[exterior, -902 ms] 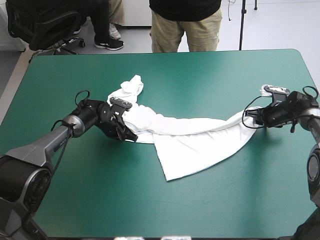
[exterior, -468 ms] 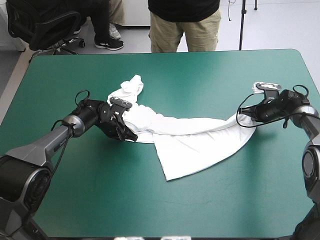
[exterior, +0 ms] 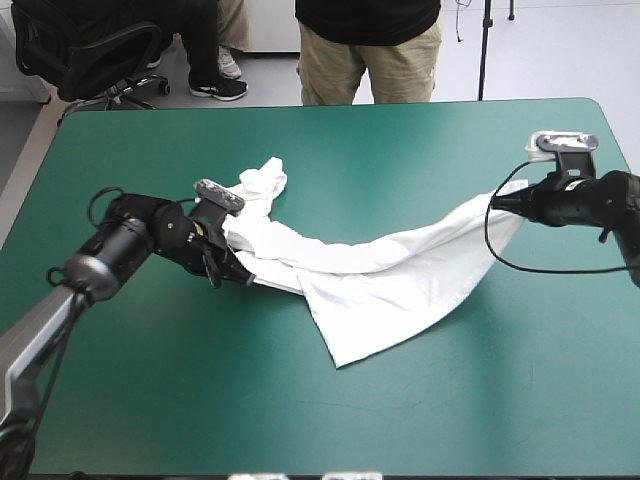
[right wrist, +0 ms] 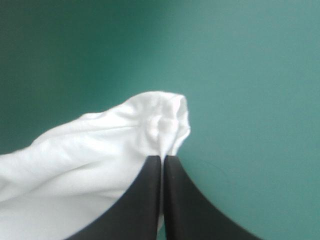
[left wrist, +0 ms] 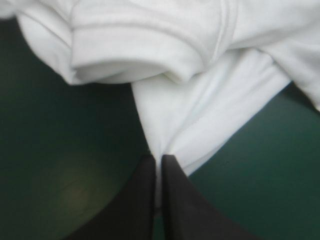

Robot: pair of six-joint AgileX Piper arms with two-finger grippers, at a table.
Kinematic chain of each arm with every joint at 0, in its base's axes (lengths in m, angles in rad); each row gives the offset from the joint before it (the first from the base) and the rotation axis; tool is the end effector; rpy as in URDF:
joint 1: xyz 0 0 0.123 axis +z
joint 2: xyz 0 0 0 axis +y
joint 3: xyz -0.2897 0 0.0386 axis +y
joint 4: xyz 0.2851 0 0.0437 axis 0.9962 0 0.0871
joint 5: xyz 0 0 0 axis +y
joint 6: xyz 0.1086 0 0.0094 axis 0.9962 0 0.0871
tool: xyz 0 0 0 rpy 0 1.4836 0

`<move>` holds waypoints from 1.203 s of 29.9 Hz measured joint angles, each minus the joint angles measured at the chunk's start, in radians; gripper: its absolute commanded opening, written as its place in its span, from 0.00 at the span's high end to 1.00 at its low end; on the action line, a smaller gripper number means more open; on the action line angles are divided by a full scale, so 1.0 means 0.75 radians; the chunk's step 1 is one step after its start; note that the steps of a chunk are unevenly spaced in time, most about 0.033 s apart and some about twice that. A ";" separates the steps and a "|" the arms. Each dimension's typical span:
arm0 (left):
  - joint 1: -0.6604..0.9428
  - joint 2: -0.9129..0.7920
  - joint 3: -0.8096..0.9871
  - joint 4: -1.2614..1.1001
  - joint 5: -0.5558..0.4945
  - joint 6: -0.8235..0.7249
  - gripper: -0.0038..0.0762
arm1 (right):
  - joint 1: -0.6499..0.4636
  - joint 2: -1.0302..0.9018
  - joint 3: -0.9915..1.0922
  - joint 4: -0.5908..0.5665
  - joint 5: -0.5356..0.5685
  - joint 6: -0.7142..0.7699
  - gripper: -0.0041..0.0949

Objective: Fold the cloth

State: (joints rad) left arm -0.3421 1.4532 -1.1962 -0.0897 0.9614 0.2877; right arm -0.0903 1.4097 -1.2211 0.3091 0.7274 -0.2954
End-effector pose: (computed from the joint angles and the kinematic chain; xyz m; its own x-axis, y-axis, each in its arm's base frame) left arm 0.3153 -0.1208 0.2867 -0.7428 0.5123 -0.4310 0.5534 0.8322 0.0355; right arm 0.3544 -0.0099 0.3276 -0.7132 0.0044 -0.7009 -0.0952 0.9901 0.1031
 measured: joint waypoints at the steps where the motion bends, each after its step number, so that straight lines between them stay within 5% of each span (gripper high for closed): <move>1: -0.001 -0.063 -0.034 0.034 0.031 -0.008 0.96 | 0.000 -0.058 -0.021 0.003 0.022 -0.001 0.98; 9: -0.001 -0.409 -0.475 0.271 0.160 -0.078 0.96 | 0.000 -0.387 -0.279 0.034 0.126 -0.007 0.98; 26: -0.001 -0.466 -1.524 0.448 0.304 -0.004 0.96 | 0.000 -0.590 -1.217 0.058 0.344 -0.060 0.98; 36: -0.001 -0.405 -1.469 0.450 0.390 -0.006 0.96 | 0.000 -0.619 -1.338 -0.018 0.430 -0.031 0.98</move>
State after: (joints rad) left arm -0.3429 1.1495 -2.2981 0.2475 1.2538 0.2833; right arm -0.0903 0.9455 -2.2245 0.2958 1.0498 -0.3187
